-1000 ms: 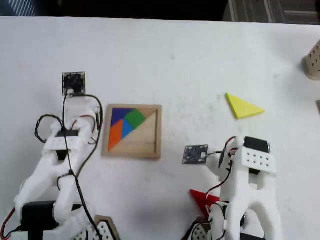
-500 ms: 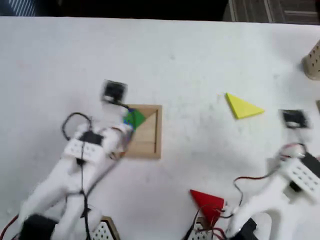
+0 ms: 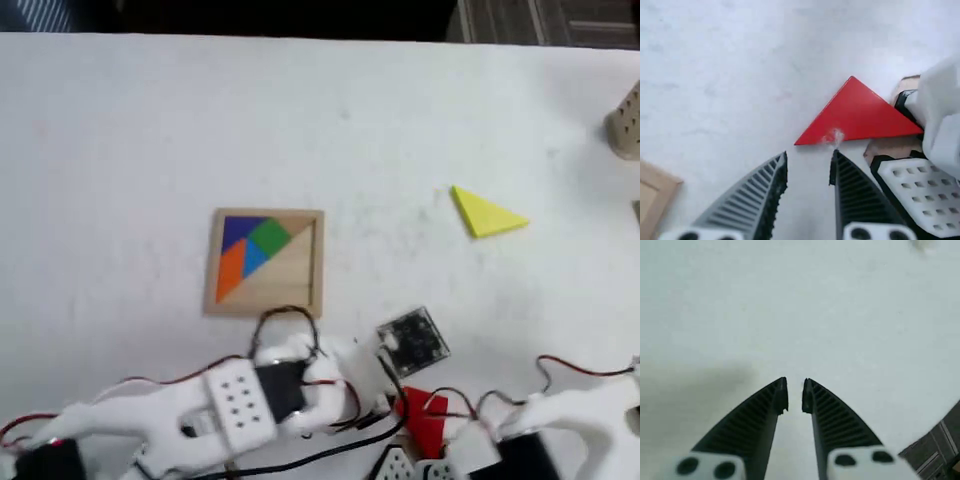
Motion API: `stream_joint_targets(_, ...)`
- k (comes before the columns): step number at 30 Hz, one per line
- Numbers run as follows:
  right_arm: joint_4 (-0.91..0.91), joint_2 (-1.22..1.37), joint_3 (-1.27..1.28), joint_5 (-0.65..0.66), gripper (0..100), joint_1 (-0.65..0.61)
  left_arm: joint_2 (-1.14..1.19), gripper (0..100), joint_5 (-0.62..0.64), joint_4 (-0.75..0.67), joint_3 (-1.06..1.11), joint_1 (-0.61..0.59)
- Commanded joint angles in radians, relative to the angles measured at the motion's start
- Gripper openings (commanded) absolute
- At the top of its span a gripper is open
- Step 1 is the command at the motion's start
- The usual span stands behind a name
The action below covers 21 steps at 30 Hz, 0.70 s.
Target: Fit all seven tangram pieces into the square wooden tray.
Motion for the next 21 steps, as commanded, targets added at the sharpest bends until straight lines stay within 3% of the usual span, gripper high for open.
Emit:
stream_joint_targets(1,-0.027,0.157,-0.149,-0.012,5.6,0.030,0.136,15,0.005,-0.106,-0.029,0.038)
stream_joint_targets(6,0.054,0.343,-0.316,-0.012,5.6,0.035,0.205,14,0.005,-0.129,-0.029,0.142)
stream_joint_targets(10,0.150,0.456,-0.465,-0.014,5.6,0.053,0.213,1,0.003,-0.147,-0.048,0.160)
stream_joint_targets(13,0.208,0.519,-0.555,-0.014,5.6,0.064,0.216,5,0.003,-0.167,-0.071,0.160)
stream_joint_targets(21,0.332,0.608,-0.704,-0.014,5.6,0.067,0.398,2,0.005,-0.164,-0.189,0.220)
